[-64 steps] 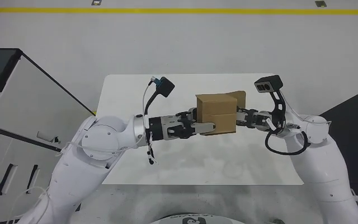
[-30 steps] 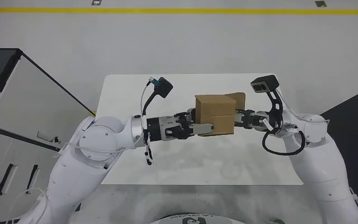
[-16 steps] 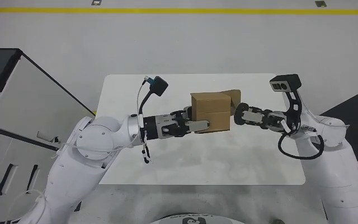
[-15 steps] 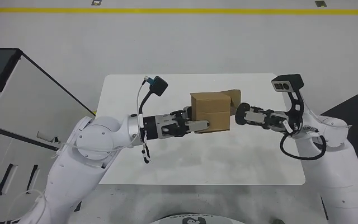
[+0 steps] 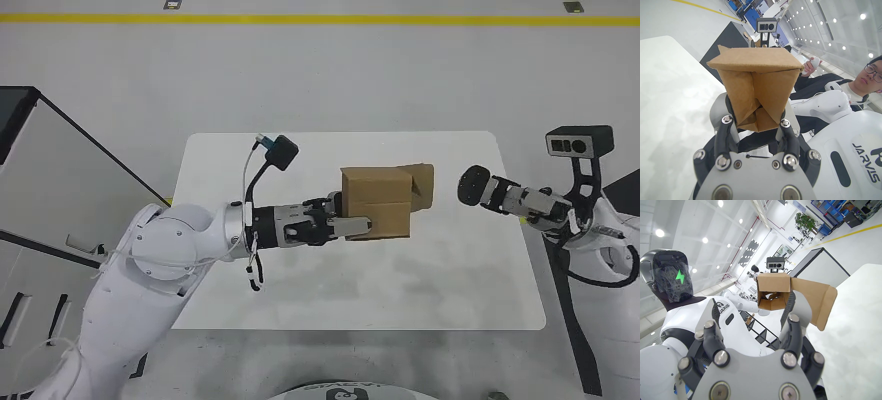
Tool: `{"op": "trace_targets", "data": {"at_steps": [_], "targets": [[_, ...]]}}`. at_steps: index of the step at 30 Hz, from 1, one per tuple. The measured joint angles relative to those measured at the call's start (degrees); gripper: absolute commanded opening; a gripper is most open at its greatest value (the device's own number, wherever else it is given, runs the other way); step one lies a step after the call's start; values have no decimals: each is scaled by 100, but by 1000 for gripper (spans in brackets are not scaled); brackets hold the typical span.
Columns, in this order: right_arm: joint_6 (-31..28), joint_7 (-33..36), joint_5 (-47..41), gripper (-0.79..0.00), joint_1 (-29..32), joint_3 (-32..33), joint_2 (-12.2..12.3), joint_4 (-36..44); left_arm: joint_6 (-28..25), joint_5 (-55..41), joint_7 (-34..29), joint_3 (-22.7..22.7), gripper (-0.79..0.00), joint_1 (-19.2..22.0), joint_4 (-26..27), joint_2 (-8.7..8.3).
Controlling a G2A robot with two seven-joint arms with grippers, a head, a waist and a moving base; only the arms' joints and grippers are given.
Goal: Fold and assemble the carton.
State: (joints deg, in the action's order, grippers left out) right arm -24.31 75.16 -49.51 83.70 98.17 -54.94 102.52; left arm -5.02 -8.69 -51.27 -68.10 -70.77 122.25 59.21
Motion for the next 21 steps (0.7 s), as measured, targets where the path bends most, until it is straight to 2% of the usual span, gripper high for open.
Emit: {"op": "trace_targets", "data": {"at_steps": [6,12,16,18,21], "targets": [[80,-45,-212,0,28,29,-9,-141,-58,-116,73,-43,-785,-52,-2,1],[151,528,-947,0,-104,160,-17,-754,-244,-786,-162,-349,-785,-177,-87,-29],[175,661,-1026,-77,-268,83,-36,-1029,-329,-1190,-374,-427,-785,-219,-114,-39],[190,672,-962,-142,-362,-43,-57,-1113,-369,-1360,-452,-443,-785,-217,-132,-40],[173,654,-908,-175,-501,-286,-102,-1264,-392,-1481,-502,-444,-785,-197,-138,-40]]}}
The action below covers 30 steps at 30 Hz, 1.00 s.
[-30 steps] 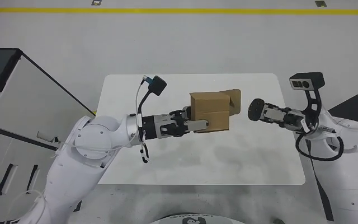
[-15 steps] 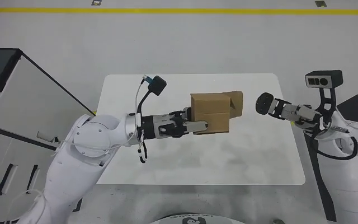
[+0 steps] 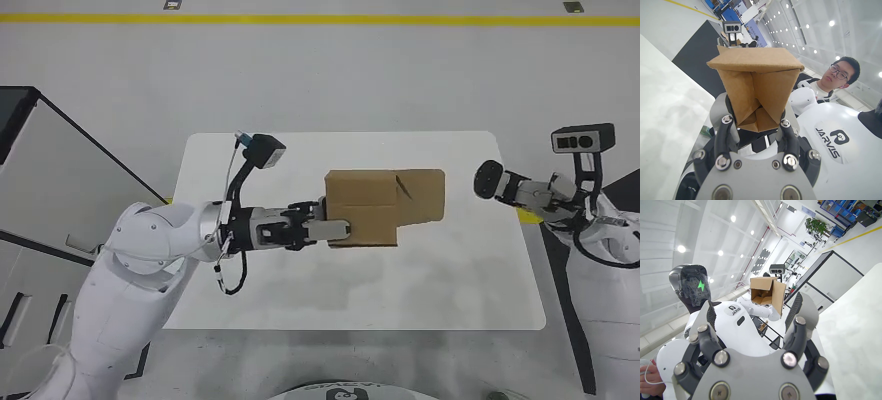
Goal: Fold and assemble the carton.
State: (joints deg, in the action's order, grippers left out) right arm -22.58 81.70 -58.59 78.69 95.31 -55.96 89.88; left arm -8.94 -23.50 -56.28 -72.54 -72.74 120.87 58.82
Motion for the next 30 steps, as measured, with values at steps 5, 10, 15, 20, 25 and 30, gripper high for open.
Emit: {"op": "trace_targets", "data": {"at_steps": [5,10,15,20,25,30], "targets": [[-79,-78,142,-259,-212,-481,-100,-340,-32,-146,4,48,-785,37,-6,11],[-136,-135,346,-382,-326,-927,-196,-609,-35,-218,27,39,-785,57,-13,13],[-174,-173,396,-397,-441,-1301,-294,-699,-44,-278,11,4,-785,52,-39,10],[-158,-157,437,-416,-536,-1464,-356,-648,-48,-306,-23,13,-785,56,-35,10],[-95,-94,424,-416,-569,-1462,-390,-566,-51,-282,-26,9,-785,42,-70,7],[-49,-47,452,-428,-535,-1352,-412,-391,-48,-253,-22,-2,-785,22,-82,3]]}}
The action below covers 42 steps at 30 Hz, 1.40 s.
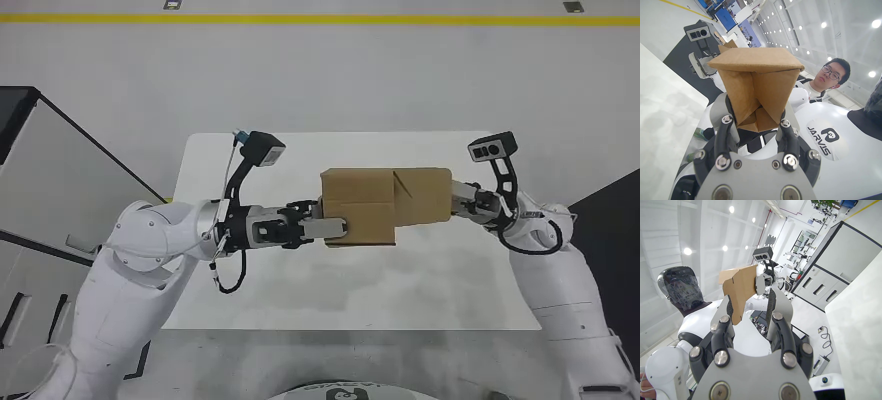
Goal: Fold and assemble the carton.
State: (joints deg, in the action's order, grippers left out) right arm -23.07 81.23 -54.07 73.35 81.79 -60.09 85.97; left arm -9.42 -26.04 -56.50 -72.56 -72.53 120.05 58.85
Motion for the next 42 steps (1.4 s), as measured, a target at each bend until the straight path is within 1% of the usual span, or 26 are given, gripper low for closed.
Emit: {"op": "trace_targets", "data": {"at_steps": [12,16,26,42], "targets": [[129,130,26,-486,150,238,-54,422,-11,23,24,70,-785,23,-62,7],[180,181,-34,-474,197,327,-76,584,6,53,43,70,-785,16,-59,6],[293,293,-141,-471,267,490,-164,953,79,224,44,76,-785,-37,21,-6],[406,407,-62,-477,252,550,-302,1143,192,505,98,99,-785,-75,98,-23]]}}
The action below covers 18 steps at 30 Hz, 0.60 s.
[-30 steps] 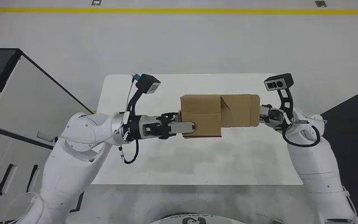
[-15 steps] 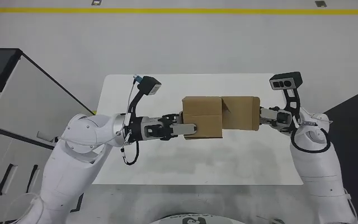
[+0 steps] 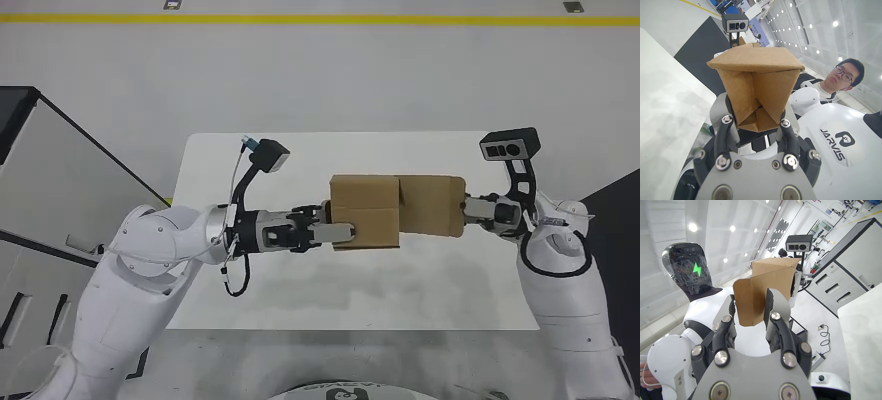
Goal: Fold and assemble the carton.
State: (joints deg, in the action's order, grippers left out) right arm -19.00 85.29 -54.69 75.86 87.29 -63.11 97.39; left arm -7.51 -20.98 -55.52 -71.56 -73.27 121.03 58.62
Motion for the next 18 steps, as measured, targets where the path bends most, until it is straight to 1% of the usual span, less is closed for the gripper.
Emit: {"op": "trace_targets", "data": {"at_steps": [8,18], "targets": [[67,67,33,-477,-32,-13,-65,72,25,85,26,3,-785,-27,38,-8],[111,111,87,-517,-83,-39,-141,65,-18,9,22,37,-785,-26,58,-7]]}}
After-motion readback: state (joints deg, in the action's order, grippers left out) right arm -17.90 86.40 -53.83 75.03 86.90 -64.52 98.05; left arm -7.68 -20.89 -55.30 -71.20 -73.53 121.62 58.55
